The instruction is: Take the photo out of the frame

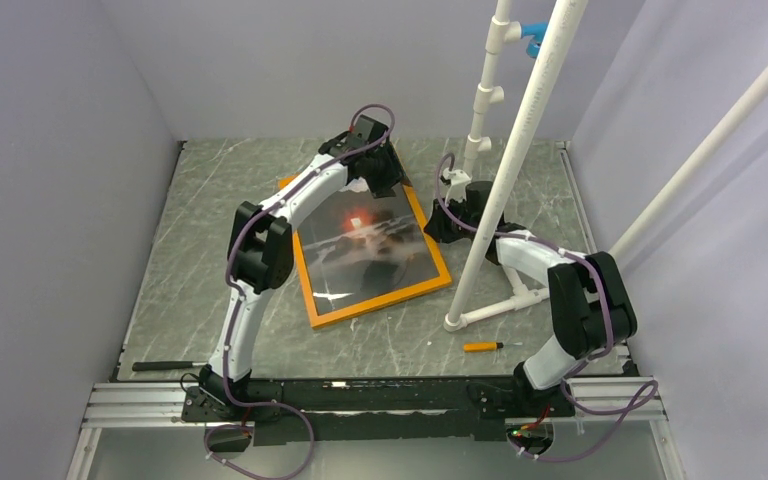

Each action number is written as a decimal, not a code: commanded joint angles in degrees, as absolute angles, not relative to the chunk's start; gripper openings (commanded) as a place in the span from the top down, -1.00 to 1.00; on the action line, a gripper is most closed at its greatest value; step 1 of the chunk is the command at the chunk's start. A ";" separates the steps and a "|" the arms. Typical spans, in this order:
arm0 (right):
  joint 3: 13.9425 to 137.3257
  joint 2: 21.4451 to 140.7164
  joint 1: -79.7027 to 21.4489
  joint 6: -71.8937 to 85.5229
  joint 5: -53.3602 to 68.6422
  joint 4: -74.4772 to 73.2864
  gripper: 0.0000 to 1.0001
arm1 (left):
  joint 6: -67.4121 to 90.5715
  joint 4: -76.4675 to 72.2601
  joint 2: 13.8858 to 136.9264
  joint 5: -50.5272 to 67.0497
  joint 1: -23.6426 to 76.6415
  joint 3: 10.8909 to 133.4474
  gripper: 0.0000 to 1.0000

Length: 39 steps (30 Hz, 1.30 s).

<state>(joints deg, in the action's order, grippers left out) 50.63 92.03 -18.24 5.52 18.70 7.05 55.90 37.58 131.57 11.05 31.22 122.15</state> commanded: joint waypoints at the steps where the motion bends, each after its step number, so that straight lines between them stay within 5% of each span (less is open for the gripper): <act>1: 50.06 87.01 -19.41 4.39 24.73 14.86 1.00 | 52.34 38.24 133.65 8.92 31.73 126.03 -0.08; 9: 51.68 88.53 -19.70 5.88 20.90 12.37 1.00 | 46.48 39.80 129.90 5.87 32.02 123.02 -0.10; 15: 56.57 90.50 -19.25 11.07 13.72 0.87 0.99 | 33.41 32.13 111.90 3.33 31.98 99.79 -0.29; 18: 58.54 92.47 -19.24 14.69 14.33 -4.63 0.50 | 30.29 27.64 102.41 3.48 31.93 87.86 -0.30; 25: 60.58 97.23 -19.28 17.61 10.84 -11.15 0.11 | 27.29 21.55 84.48 9.73 33.88 67.95 -0.34; 31: 61.42 102.05 -19.43 14.07 10.34 -12.11 0.07 | 28.14 15.45 74.35 11.34 39.21 51.92 -0.53; 39: 60.60 103.42 -20.28 12.49 11.64 -10.19 0.16 | 25.85 14.21 69.54 2.96 48.44 45.39 -0.66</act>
